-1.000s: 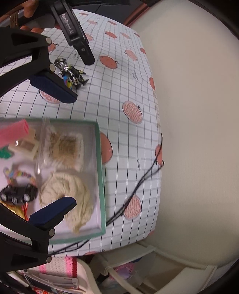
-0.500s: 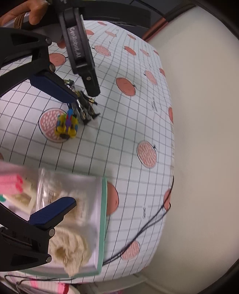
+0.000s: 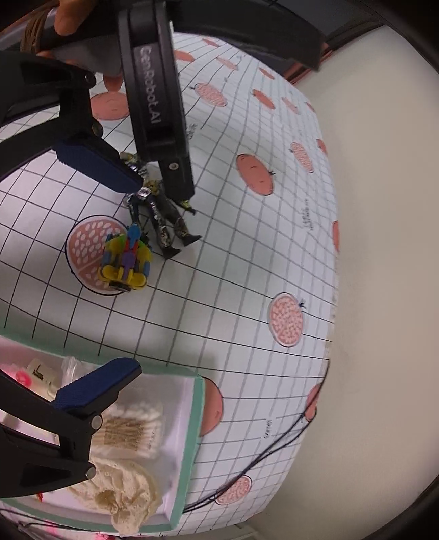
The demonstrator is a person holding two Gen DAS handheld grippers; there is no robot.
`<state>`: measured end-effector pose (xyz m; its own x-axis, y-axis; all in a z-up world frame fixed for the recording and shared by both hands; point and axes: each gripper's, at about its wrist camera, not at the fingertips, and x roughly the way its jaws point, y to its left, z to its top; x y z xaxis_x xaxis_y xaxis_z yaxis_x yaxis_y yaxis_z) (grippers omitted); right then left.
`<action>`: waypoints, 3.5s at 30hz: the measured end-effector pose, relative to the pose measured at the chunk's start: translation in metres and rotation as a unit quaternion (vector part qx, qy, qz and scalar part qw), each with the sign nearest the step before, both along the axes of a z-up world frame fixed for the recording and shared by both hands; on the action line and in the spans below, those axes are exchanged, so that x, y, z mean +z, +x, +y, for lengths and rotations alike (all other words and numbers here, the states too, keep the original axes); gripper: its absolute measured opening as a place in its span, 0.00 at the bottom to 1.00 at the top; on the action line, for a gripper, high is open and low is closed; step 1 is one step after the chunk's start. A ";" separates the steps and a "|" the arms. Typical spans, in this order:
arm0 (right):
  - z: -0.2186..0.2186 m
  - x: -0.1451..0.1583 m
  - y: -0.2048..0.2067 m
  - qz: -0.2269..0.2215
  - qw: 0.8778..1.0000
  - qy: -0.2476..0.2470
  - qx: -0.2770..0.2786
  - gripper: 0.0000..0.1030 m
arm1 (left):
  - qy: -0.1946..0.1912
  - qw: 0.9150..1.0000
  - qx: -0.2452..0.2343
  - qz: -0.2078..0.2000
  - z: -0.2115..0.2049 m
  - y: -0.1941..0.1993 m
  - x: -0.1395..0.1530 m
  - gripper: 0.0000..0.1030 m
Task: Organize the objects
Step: 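Grasp the black-gold robot toy with the left tool while the right tool grasps the colourful block toy, then lift the robot toy and block toy and carry both over the tray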
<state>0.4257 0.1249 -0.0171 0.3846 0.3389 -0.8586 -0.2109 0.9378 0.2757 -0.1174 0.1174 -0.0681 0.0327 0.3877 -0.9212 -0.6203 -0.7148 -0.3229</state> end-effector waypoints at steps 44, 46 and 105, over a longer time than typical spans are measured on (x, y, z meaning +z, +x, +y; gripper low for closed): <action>-0.010 -0.019 0.005 0.008 1.000 0.011 -0.022 0.43 | -0.016 0.998 -0.050 0.023 0.013 0.026 -0.012 0.76; -0.011 -0.019 0.005 0.009 1.000 0.012 -0.023 0.43 | -0.016 0.998 -0.053 0.027 0.014 0.027 -0.011 0.74; -0.042 0.049 -0.027 -0.037 0.999 0.014 -0.035 0.42 | 0.111 0.989 -0.049 0.088 -0.001 0.045 0.083 0.04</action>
<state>0.3989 0.0827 0.0322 0.4712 0.3329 -0.8168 -0.1655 0.9430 0.2888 -0.0720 0.1161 0.0147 -0.0729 0.5833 -0.8090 -0.7437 -0.5723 -0.3456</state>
